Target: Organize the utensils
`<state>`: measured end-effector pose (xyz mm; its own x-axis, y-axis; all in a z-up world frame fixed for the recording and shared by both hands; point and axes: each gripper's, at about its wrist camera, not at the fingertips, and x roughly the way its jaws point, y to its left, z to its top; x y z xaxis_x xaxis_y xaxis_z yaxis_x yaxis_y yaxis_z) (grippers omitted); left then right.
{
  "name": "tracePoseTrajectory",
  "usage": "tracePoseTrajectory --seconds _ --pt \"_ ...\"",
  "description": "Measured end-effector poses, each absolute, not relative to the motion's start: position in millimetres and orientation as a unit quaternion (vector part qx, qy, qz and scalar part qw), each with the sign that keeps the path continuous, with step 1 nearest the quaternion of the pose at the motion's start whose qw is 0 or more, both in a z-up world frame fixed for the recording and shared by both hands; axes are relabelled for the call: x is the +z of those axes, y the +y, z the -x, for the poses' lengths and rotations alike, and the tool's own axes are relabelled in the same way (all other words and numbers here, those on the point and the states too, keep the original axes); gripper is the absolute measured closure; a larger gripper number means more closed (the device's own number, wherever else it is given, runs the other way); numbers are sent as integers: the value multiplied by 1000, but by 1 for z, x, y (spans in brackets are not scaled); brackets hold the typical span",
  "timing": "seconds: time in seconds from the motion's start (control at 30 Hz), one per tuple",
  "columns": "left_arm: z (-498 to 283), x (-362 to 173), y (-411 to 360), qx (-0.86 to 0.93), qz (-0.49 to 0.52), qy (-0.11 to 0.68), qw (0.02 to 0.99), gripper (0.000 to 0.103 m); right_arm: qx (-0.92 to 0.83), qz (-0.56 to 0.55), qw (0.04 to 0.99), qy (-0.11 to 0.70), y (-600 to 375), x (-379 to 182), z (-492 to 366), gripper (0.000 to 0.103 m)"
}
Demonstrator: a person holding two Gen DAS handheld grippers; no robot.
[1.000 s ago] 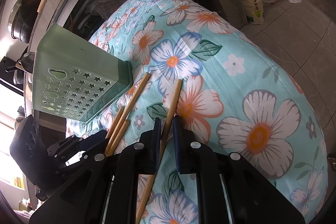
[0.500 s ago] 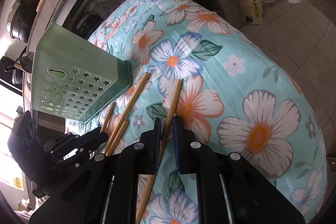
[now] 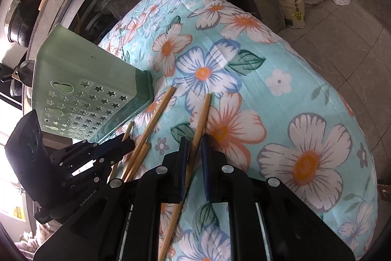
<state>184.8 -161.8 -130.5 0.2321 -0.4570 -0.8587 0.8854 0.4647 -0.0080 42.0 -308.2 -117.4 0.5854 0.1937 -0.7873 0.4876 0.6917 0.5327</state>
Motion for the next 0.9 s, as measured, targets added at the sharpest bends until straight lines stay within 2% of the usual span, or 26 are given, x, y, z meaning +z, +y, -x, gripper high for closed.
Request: tracePoseTrajectory --seconds 0.37,0.9 --pt "-171 -106 -158 -450 -233 407 760 98 -83 -411 803 423 -315 -110 -35 93" --pt "-180 16 -82 -477 -79 327 812 98 -62 -381 861 332 -319 -39 -29 97"
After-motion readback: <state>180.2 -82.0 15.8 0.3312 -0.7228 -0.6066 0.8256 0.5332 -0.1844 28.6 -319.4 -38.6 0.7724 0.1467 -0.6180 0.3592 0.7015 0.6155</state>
